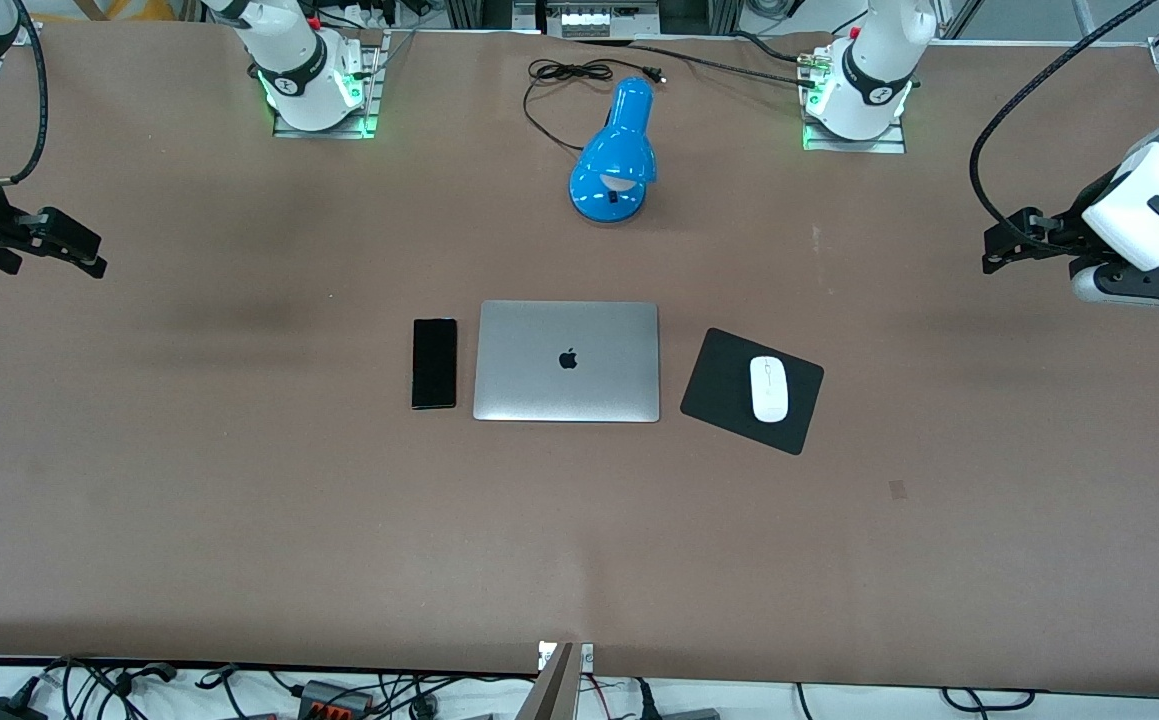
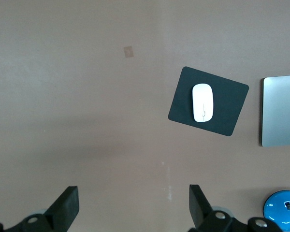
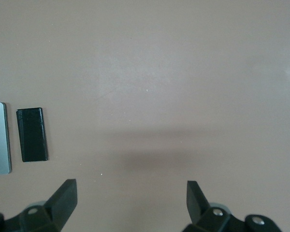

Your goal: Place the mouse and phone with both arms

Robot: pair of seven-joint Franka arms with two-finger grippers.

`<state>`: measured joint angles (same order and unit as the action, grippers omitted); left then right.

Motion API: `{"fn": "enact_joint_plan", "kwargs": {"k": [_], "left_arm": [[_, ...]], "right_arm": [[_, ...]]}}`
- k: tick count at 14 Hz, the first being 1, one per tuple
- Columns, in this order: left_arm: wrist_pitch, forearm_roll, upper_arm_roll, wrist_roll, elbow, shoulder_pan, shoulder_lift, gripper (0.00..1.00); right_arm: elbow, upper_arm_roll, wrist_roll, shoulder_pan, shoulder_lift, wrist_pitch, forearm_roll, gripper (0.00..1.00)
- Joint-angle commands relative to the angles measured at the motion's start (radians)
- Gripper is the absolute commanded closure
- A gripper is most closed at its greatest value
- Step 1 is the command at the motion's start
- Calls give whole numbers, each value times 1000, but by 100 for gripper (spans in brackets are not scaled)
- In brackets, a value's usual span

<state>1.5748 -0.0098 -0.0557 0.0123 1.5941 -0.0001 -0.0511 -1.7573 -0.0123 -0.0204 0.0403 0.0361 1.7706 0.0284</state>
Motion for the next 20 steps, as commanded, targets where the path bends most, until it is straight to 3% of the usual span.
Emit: {"fn": "enact_joint_plan", "kwargs": {"k": [1,20], "left_arm": [[-9,17,-3,9,-2,-1,10,0],[-9,19,-4,9,-3,-1,10,0]], "right_arm": [[-1,8,-24,10,13,-13,-16,0],[7,8,-46,6,18,-56,-15,0]]}}
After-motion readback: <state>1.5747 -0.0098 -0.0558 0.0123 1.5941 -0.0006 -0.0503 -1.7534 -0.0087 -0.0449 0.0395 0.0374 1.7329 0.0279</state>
